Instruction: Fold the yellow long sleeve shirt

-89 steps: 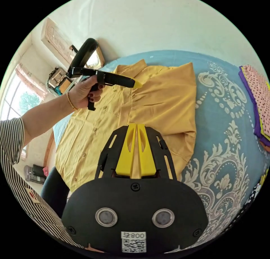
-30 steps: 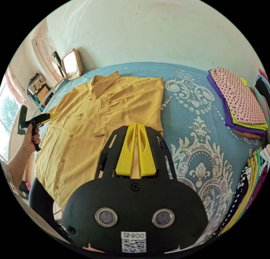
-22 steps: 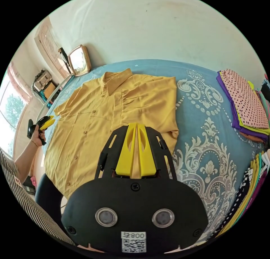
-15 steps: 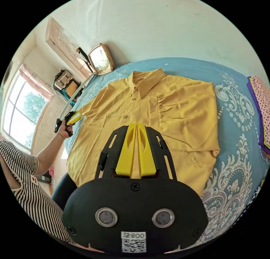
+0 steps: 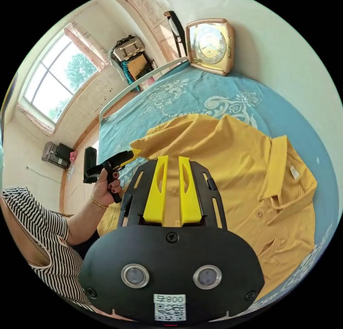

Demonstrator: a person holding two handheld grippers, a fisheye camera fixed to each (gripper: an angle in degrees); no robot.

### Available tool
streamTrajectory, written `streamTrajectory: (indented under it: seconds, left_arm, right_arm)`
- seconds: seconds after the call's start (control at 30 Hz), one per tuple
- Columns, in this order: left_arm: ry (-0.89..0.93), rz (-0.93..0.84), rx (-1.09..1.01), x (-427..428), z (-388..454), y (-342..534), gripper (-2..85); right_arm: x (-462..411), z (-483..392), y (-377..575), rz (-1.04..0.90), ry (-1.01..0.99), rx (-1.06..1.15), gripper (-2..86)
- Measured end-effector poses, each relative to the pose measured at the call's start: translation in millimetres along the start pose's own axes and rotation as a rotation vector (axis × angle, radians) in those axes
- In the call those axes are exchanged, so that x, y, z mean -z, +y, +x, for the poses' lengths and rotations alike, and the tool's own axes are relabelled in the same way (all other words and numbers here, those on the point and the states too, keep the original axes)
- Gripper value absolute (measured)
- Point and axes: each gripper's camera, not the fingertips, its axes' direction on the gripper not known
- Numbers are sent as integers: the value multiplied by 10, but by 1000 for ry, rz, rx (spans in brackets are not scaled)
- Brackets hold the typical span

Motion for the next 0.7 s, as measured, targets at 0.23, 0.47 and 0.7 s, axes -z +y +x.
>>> streamTrajectory:
  seconds: [0.23, 0.47, 0.7]
  left_arm:
    - [2, -48, -46, 128, 82, -102, 28]
    - [26, -79, -104, 168, 297, -132, 54]
    - [-46, -51, -167, 201, 632, -113, 53]
  right_arm:
    - [-896, -920, -1693, -245, 67, 330, 79]
    - [-1649, -1264, -2042, -433, 258, 411, 72]
    - [-1569, -1128, -2156, -393, 240, 398, 21]
